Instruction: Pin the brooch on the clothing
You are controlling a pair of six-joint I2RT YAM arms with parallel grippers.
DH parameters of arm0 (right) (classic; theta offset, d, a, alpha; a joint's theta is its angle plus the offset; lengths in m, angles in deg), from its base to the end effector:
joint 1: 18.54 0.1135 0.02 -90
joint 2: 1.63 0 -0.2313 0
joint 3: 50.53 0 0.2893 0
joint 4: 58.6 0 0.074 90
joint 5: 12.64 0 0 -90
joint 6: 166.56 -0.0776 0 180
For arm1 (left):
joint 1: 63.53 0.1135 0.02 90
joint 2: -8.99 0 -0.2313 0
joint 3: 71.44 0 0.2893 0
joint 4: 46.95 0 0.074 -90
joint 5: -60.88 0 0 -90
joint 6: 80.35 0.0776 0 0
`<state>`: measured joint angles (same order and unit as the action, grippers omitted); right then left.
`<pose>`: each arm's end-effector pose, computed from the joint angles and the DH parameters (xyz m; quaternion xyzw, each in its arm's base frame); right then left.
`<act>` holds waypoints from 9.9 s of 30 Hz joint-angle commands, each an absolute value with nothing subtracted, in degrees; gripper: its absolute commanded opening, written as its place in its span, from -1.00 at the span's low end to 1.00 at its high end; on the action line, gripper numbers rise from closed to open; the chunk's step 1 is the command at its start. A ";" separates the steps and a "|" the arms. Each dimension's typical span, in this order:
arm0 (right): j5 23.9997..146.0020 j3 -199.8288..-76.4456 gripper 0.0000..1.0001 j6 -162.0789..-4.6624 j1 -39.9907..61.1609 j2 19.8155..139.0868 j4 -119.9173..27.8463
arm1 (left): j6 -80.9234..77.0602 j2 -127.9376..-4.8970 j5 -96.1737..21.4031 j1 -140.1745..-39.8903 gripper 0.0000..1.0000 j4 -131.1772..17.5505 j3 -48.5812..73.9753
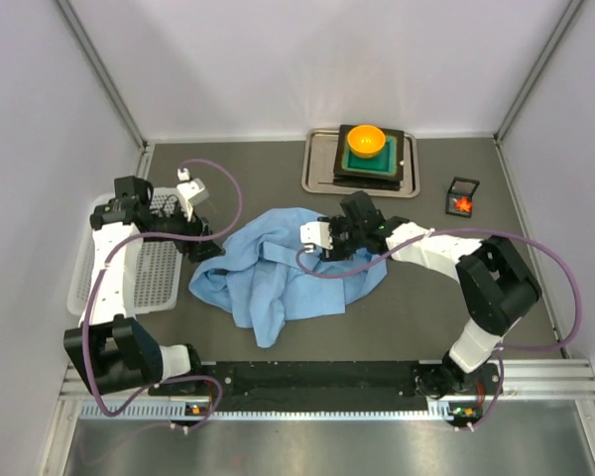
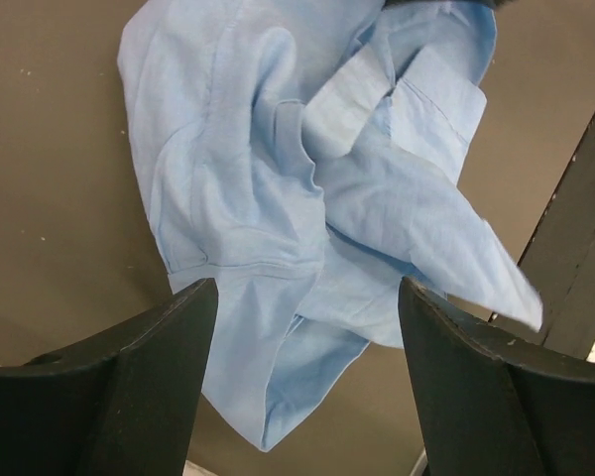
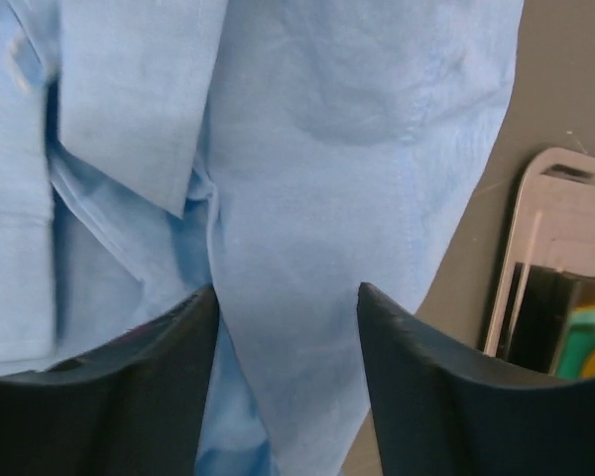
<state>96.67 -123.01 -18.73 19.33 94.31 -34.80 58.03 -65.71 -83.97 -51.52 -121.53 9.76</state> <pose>0.3073 0.2715 0.1203 -0.7216 0.5708 0.0916 0.3809 0.2975 -0.0016 0.2593 0.3552 0.8006 -0.3060 0.3733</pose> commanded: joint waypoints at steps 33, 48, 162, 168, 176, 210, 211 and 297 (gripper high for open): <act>95.38 -131.59 -1.00 -35.07 13.71 83.98 -29.76 | 86.99 -51.30 -61.74 -65.73 0.24 -92.75 -18.60; 93.18 -135.79 -1.00 -39.19 9.85 83.01 -28.53 | 61.18 -56.31 -61.02 -66.43 -0.92 -86.08 -5.54; 95.82 -112.69 0.53 -21.61 -27.33 87.40 16.92 | 76.10 -96.48 -72.90 -81.11 0.69 -87.84 15.06; 96.43 -112.60 -0.04 -24.34 -27.42 93.11 15.42 | 73.63 -97.27 -72.63 -81.11 0.71 -82.56 13.83; 94.33 -116.90 -1.00 -30.68 -29.35 88.73 14.89 | 82.42 -98.85 -71.84 -82.17 0.08 -86.69 14.53; 76.21 -154.79 -1.00 -30.42 -43.07 106.21 4.76 | 18.96 -120.21 -54.09 -77.42 -1.00 -61.64 38.08; 77.09 -154.44 -1.00 -29.98 -42.63 105.17 6.26 | 18.96 -120.12 -53.56 -77.25 -1.00 -61.82 38.35; 109.38 -137.29 0.51 -49.03 -5.45 86.78 9.63 | 13.61 -88.92 -66.92 -71.88 0.56 -69.30 17.17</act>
